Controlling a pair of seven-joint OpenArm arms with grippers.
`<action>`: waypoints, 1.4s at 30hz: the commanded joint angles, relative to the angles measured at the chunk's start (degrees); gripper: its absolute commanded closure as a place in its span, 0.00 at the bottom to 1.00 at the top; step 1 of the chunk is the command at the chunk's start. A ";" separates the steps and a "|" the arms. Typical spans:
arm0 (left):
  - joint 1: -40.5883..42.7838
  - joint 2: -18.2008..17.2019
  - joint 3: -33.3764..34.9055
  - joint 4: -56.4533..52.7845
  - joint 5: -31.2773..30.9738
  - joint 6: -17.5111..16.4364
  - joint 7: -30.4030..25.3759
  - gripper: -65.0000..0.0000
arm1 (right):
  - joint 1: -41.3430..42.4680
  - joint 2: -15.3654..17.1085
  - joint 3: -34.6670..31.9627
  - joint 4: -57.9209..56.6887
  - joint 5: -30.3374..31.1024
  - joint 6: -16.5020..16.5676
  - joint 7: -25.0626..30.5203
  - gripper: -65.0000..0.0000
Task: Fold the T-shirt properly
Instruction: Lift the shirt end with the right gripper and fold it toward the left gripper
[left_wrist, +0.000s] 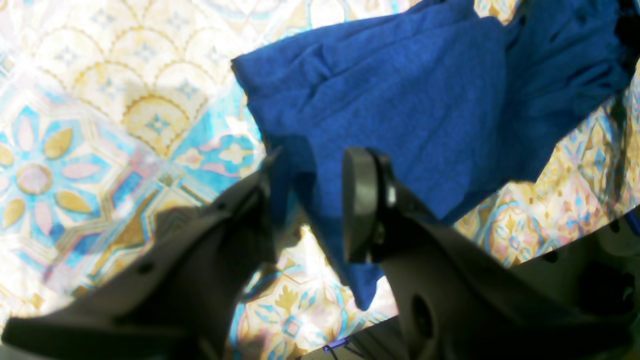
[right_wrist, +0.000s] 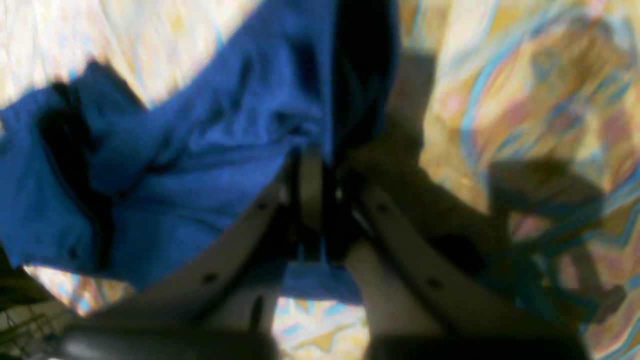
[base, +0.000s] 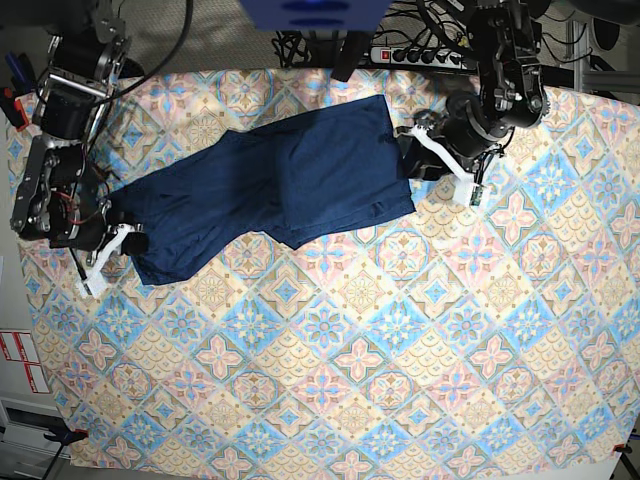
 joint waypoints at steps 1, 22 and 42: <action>-0.02 -0.12 -0.12 0.90 -0.87 -0.25 -0.81 0.74 | 1.35 1.09 0.28 1.38 0.93 0.14 -0.10 0.99; 0.33 0.94 -1.61 0.90 -0.78 -0.25 -0.81 0.74 | -11.39 -10.16 -15.98 33.55 9.19 0.14 -4.23 0.99; 1.21 0.94 -5.48 0.81 -0.78 -0.25 -0.72 0.74 | -11.92 -16.41 -32.86 37.60 9.28 0.14 -5.73 0.99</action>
